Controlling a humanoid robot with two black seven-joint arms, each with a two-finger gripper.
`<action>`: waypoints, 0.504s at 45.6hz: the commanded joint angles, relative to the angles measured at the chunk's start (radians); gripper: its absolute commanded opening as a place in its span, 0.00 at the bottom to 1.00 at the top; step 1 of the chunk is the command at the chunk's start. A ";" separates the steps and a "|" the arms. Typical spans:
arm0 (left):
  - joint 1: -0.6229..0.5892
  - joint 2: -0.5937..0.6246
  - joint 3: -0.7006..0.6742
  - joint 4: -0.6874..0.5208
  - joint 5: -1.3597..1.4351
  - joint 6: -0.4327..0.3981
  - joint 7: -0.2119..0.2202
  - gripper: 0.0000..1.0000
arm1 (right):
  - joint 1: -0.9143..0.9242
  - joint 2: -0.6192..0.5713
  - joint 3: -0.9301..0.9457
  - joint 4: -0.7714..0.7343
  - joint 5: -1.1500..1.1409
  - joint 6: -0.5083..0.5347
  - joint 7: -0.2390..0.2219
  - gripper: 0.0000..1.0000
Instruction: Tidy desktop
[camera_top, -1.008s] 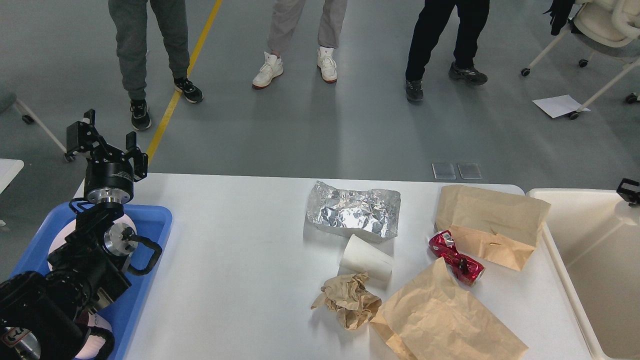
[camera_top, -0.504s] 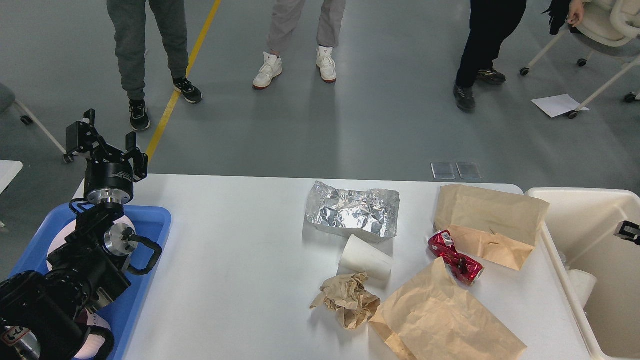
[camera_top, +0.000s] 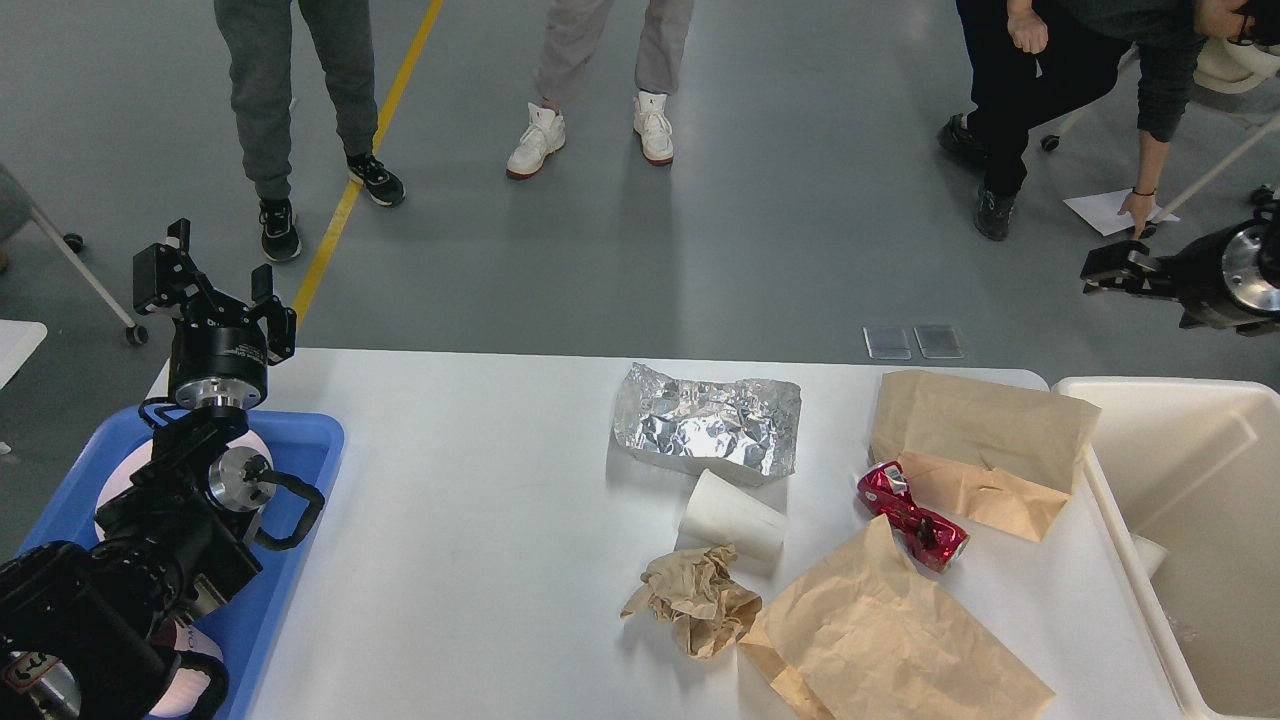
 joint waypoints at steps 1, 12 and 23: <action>0.000 0.000 0.000 0.000 0.000 0.000 0.000 0.96 | 0.151 0.061 -0.004 0.042 0.000 0.188 0.001 1.00; 0.000 -0.002 0.000 0.000 0.000 0.000 0.000 0.96 | 0.389 0.185 -0.062 0.165 0.000 0.383 0.001 1.00; 0.000 -0.002 0.000 0.000 0.000 0.000 0.000 0.96 | 0.432 0.245 -0.084 0.174 -0.002 0.447 0.001 1.00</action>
